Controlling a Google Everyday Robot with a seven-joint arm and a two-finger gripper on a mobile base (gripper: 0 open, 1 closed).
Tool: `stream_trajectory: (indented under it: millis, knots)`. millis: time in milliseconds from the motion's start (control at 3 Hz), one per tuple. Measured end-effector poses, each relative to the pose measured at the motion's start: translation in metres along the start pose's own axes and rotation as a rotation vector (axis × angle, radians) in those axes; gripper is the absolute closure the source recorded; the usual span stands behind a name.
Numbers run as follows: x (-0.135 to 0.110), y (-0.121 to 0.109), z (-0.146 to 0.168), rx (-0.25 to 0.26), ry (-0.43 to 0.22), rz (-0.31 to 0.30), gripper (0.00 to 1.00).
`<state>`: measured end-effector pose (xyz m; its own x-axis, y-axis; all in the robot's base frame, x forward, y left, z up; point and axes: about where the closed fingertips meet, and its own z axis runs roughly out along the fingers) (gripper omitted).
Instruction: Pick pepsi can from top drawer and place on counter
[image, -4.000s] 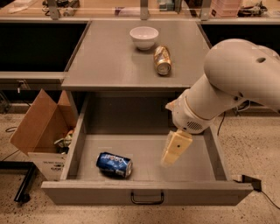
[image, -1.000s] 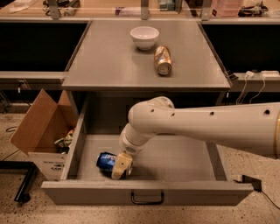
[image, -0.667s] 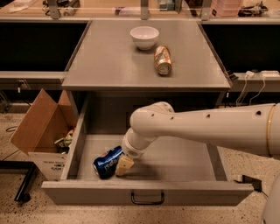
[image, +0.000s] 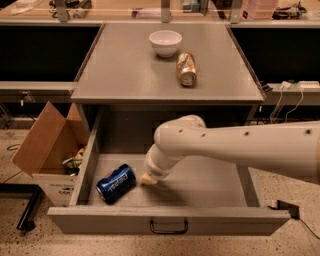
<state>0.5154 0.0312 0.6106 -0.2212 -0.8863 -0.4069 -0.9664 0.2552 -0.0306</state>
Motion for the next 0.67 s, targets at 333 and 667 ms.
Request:
stream_trajectory:
  millis: [333,667]
  knots:
    - [0.004,-0.020,-0.048,0.104,-0.048,0.015,1.00]
    - [0.006,-0.031,-0.076,0.159,-0.072,0.015,1.00]
